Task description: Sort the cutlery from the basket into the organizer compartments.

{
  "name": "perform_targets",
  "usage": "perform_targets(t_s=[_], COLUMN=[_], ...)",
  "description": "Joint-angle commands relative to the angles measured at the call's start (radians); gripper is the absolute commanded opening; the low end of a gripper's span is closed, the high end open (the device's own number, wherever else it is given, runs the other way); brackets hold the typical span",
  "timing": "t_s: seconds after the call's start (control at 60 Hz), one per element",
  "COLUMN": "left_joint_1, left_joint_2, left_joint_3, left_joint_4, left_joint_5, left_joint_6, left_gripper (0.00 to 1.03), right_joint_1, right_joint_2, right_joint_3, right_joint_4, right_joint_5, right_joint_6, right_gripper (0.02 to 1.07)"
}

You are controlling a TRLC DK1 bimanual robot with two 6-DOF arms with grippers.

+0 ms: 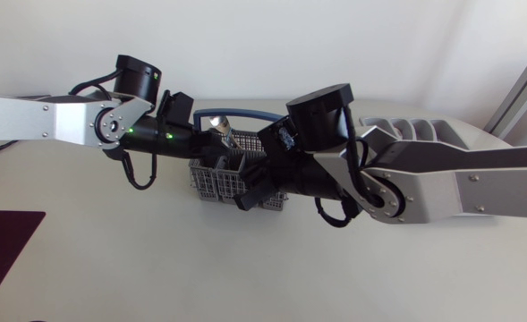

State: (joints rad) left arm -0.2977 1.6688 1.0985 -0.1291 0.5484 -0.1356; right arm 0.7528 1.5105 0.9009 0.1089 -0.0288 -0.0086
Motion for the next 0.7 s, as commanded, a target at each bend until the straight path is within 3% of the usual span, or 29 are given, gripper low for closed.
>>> perform_targets(t_s=[0.0, 0.2, 0.417, 0.683], left_joint_1=[0.020, 0.052, 0.058, 0.060], left_joint_2=[-0.027, -0.098, -0.190, -0.282], left_joint_3=[-0.009, -0.014, -0.006, 0.020], left_joint_4=[0.000, -0.014, -0.044, -0.112], left_joint_5=[0.064, 0.124, 0.131, 0.131], left_joint_6=[-0.041, -0.044, -0.044, -0.038], left_gripper=[0.03, 0.03, 0.03, 0.03], right_joint_1=[0.006, 0.006, 0.005, 0.033], right_joint_2=[0.017, 0.011, -0.009, -0.084], right_joint_3=[-0.005, -0.007, -0.010, -0.060], right_joint_4=[0.015, 0.018, 0.018, 0.087], right_joint_5=[0.007, 0.010, 0.027, 0.161], right_joint_6=[-0.008, -0.008, -0.011, -0.083], right_gripper=[0.50, 0.50, 0.50, 0.50])
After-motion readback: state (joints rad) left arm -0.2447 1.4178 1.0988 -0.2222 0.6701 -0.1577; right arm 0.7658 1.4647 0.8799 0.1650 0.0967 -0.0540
